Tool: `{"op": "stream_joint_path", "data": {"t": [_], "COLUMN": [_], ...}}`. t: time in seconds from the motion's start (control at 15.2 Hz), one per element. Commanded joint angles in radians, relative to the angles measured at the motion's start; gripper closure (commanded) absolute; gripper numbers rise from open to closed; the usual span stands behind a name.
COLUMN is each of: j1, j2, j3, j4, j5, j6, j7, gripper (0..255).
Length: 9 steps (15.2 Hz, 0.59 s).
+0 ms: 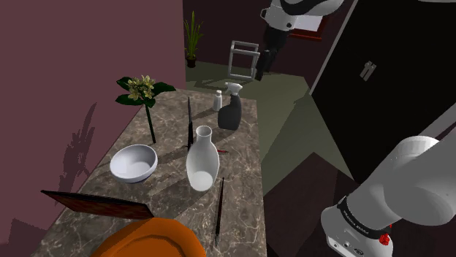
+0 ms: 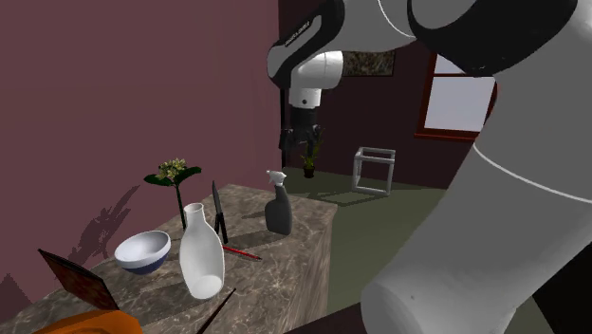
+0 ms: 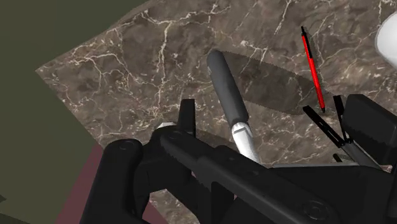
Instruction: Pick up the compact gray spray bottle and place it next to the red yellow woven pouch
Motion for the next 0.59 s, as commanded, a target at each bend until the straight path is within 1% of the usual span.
{"op": "stream_joint_path", "data": {"t": [0.0, 0.33, 0.53], "j1": [0.012, 0.031, 0.032], "j2": [0.073, 0.255, 0.267], "j3": [-0.006, -0.004, -0.001], "j4": [0.034, 0.150, 0.124], "j5": [0.017, 0.061, 0.064], "j6": [0.026, 0.061, 0.100], "j7": [-0.064, -0.206, -0.208], "gripper": [0, 0, 0]}}
